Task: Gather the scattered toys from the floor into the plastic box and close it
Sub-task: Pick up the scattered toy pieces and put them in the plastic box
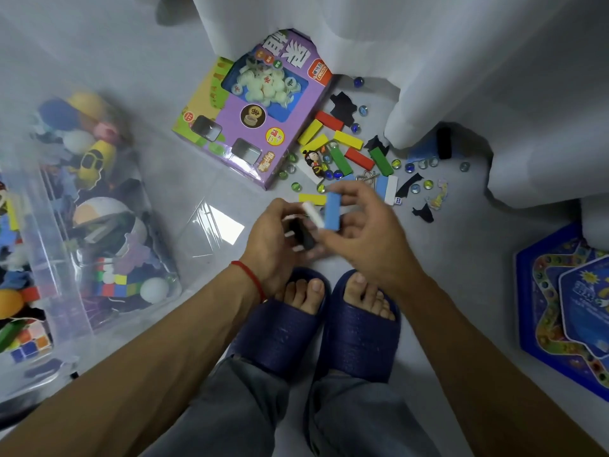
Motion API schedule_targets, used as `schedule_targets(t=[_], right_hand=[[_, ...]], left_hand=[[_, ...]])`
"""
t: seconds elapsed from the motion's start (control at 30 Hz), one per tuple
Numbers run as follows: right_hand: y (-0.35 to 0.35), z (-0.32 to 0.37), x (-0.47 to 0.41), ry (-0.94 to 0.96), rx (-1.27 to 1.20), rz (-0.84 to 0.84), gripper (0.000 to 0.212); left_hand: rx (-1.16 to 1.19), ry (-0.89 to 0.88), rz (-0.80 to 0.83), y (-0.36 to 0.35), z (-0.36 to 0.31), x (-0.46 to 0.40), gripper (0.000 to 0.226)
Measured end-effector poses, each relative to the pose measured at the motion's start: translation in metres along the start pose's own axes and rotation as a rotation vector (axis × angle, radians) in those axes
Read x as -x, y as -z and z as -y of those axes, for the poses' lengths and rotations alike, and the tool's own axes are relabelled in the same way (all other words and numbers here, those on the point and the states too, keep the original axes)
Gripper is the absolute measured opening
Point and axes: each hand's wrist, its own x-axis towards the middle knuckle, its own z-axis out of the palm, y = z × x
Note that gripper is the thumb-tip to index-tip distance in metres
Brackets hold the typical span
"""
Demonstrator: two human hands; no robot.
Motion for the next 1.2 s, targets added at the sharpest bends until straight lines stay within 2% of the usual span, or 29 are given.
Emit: schedule_targets(t=[0.03,0.1,0.13,0.2,0.27,0.3,0.37,0.47,0.6,0.7,0.8,0.87,0.93,1.07,1.2], right_hand=[[-0.01,0.004,0.005,-0.01,0.047,0.082,0.061],[-0.027,0.006,0.01,0.042,0.314,0.194,0.063],[-0.032,0.004,0.011,0.084,0.435,0.229,0.065],[-0.032,0.003,0.012,0.135,0.456,0.231,0.062],[-0.022,-0.001,0.009,0.154,0.322,0.063,0.042],[-0.014,-0.008,0.005,0.166,0.353,-0.068,0.032],[0.0,-0.029,-0.009,0.144,0.61,-0.252,0.026],[0.004,-0.059,-0.023,0.084,0.897,-0.208,0.037],[0.0,-0.069,-0.028,0.173,0.867,-0.215,0.024],[-0.002,-0.064,-0.027,0.151,0.827,-0.202,0.013],[-0.009,-0.054,-0.027,0.084,0.75,-0.158,0.034],[-0.014,-0.048,-0.032,0.116,0.782,-0.133,0.059],[-0.017,-0.046,-0.039,0.167,0.857,-0.099,0.068],[-0.023,-0.052,-0.052,0.263,0.885,-0.082,0.05],[-0.022,-0.059,-0.061,0.297,1.043,-0.042,0.034]], left_hand=[[0.112,0.103,0.098,0.002,0.001,0.001,0.039],[0.221,0.206,0.215,0.007,0.003,0.004,0.05],[0.235,0.227,0.243,0.011,0.004,0.005,0.049],[0.25,0.245,0.284,0.018,0.005,0.006,0.038],[0.246,0.228,0.279,0.026,0.006,0.004,0.033],[0.251,0.22,0.248,0.03,0.006,0.002,0.033],[0.295,0.203,0.196,0.037,0.006,0.0,0.033],[0.33,0.164,0.181,0.044,0.005,-0.001,0.03],[0.345,0.128,0.166,0.049,0.004,-0.001,0.022],[0.334,0.093,0.13,0.049,0.004,0.001,0.016],[0.331,0.066,0.093,0.051,0.005,0.0,0.02],[0.319,0.06,0.085,0.052,0.005,0.0,0.023],[0.313,0.058,0.078,0.054,0.006,0.001,0.024],[0.317,0.057,0.073,0.056,0.006,0.003,0.024],[0.315,0.06,0.056,0.056,0.005,0.003,0.026]])
